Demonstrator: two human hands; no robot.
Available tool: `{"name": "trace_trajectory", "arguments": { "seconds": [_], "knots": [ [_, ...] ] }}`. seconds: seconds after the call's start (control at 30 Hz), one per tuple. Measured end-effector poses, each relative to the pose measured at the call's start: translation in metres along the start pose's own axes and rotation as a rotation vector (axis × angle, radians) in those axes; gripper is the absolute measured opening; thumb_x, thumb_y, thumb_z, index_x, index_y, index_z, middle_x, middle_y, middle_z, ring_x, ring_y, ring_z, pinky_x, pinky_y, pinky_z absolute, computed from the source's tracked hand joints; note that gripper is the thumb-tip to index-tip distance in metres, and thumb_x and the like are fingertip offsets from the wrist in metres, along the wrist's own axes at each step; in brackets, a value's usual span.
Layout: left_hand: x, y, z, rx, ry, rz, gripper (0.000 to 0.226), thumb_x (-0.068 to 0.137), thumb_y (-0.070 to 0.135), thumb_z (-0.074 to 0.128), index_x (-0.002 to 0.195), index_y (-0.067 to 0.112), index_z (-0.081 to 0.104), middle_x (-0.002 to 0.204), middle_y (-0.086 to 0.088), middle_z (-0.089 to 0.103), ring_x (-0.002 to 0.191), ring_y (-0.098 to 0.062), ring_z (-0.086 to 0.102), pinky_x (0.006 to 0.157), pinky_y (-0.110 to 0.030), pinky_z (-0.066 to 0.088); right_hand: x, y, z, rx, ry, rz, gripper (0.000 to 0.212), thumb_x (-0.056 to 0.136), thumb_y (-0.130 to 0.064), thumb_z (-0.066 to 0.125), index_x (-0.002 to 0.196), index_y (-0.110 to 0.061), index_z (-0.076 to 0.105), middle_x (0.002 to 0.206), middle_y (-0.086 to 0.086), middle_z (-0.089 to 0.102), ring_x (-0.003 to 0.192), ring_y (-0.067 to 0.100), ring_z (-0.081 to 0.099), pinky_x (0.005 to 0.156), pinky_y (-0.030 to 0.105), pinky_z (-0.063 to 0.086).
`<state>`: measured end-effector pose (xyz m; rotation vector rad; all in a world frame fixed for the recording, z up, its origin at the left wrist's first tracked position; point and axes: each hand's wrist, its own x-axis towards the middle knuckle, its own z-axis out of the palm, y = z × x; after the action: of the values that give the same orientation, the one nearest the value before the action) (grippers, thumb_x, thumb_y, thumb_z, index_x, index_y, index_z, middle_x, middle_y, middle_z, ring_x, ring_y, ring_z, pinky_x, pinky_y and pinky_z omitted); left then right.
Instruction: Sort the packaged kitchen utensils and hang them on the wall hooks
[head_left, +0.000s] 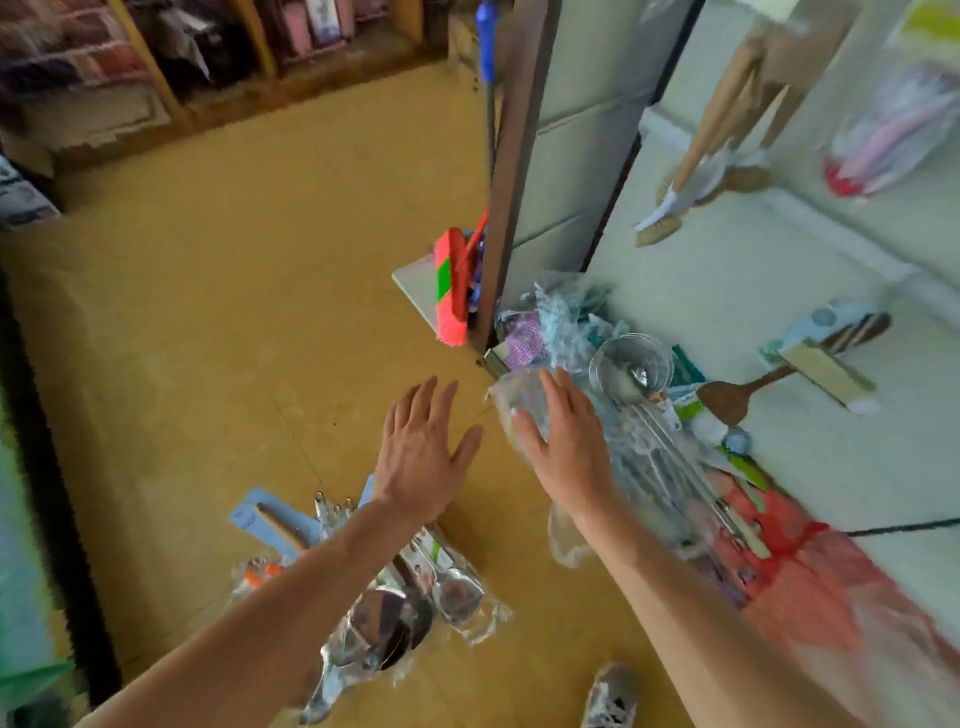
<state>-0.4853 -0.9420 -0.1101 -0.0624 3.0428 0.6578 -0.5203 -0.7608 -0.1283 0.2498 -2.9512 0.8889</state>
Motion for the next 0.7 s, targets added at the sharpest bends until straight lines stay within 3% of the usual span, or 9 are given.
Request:
{"name": "trace_trajectory", "arguments": {
  "seconds": [0.17,0.27,0.53,0.7],
  "knots": [
    [0.006,0.081,-0.020,0.003,0.032,0.191,0.070,0.093,0.059,0.027,0.145,0.015,0.039,0.149,-0.010,0.040,0.136,-0.031,0.035,0.111,-0.045,0.032,-0.027,0.027,-0.091,-0.033,0.127,0.095,0.069,0.099,-0.058,0.037,0.154,-0.018,0.026,0.160,0.010,0.028,0.148,0.025,0.025,0.119,0.044,0.027],
    [0.004,0.141,-0.014,-0.027,0.030,0.298,0.067,0.095,0.057,0.031,0.143,0.013,0.042,0.146,-0.011,0.044,0.134,-0.032,0.038,0.110,-0.046,0.033,-0.051,0.059,-0.144,-0.070,0.203,0.149,0.075,0.097,-0.065,0.030,0.154,-0.017,0.027,0.159,0.010,0.030,0.147,0.025,0.027,0.119,0.044,0.028],
    [-0.042,0.315,0.050,-0.114,-0.093,0.503,0.066,0.097,0.055,0.037,0.150,0.016,0.031,0.153,-0.010,0.034,0.142,-0.030,0.027,0.119,-0.044,0.021,-0.151,0.182,-0.255,-0.142,0.327,0.339,0.074,0.097,-0.063,0.028,0.151,-0.013,0.033,0.157,0.012,0.034,0.145,0.025,0.031,0.118,0.043,0.031],
    [-0.083,0.407,0.098,-0.110,-0.191,0.658,0.072,0.095,0.062,0.025,0.149,0.016,0.034,0.150,-0.009,0.040,0.140,-0.027,0.032,0.118,-0.044,0.023,-0.231,0.250,-0.304,-0.117,0.396,0.480,0.076,0.095,-0.066,0.028,0.151,-0.015,0.034,0.157,0.009,0.035,0.145,0.024,0.032,0.116,0.045,0.033]
  ]
}}
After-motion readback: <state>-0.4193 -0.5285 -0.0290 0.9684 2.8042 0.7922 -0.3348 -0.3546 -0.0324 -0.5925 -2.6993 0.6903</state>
